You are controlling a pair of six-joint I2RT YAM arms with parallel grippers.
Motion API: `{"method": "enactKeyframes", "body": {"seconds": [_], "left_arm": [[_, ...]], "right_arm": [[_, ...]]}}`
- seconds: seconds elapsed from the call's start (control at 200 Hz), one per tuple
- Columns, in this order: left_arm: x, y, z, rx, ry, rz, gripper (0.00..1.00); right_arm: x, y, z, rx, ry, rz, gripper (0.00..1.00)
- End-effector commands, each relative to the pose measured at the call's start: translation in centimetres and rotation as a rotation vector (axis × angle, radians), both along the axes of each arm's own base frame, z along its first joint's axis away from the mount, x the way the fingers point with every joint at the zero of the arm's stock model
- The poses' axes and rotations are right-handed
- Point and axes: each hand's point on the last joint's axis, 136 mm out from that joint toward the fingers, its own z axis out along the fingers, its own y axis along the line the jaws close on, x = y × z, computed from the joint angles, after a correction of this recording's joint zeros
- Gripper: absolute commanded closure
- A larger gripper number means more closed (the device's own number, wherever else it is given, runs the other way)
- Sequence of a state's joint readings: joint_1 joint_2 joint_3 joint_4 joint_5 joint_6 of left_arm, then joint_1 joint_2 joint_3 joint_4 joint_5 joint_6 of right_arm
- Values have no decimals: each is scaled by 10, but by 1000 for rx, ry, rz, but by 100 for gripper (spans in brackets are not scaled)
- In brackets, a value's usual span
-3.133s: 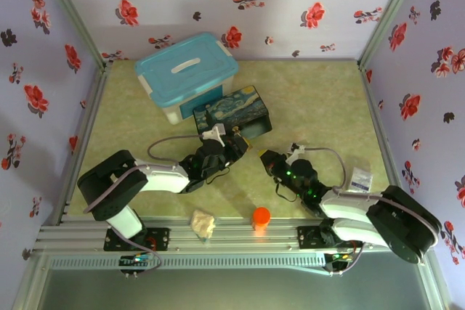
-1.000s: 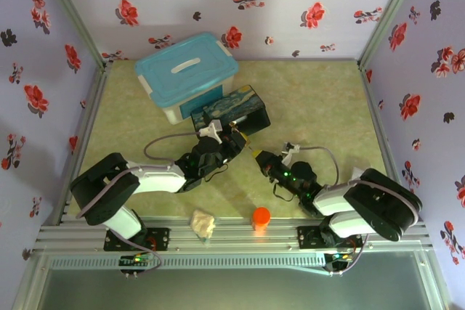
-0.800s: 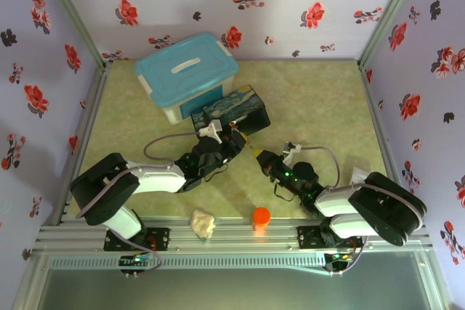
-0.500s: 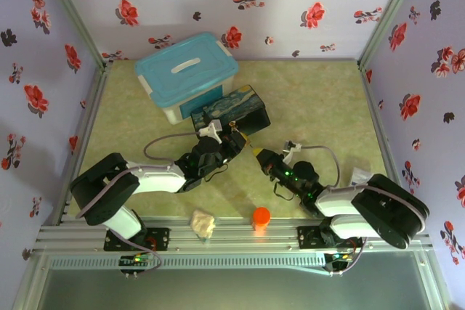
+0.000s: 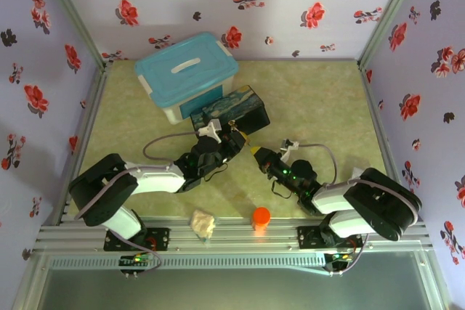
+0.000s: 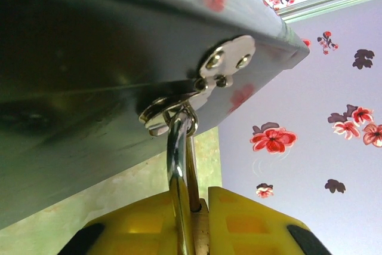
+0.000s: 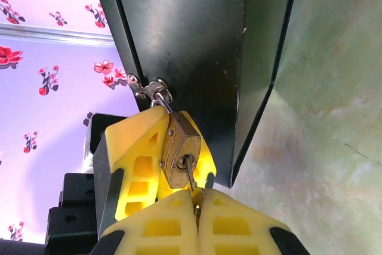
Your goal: Unlock the padlock with the key
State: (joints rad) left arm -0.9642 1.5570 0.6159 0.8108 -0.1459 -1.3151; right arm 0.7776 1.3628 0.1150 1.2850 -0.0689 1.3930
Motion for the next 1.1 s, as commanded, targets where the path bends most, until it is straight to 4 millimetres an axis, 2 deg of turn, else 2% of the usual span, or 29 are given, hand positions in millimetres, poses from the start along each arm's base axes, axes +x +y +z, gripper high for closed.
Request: {"method": "enactKeyframes", "body": {"seconds": [0.0,0.105,0.29,0.545,0.68,0.81,1.045,1.095], "left_arm": [[-3,-10,42,-136,-62,-28,100],[-6,-14,42,-133,-56,-55,100],[-14,-24,36,-102,-34,-117,100],[-22,-22,20,-80,-9,-135,100],[-25,-28,17,-72,-10,-149,100],[-30,-38,14,-42,-15,-177,100],[-43,-43,-13,42,22,-214,100],[-45,-42,-22,55,35,-220,100]], "right_arm": [[2,8,11,-1,-52,32,100],[6,0,7,-20,-62,35,100],[5,3,-4,-123,-89,125,100],[13,-10,8,-44,-76,124,100],[17,0,15,44,-47,148,100],[15,8,24,45,-76,153,100],[19,4,32,78,-40,96,100],[20,3,26,111,24,75,100]]}}
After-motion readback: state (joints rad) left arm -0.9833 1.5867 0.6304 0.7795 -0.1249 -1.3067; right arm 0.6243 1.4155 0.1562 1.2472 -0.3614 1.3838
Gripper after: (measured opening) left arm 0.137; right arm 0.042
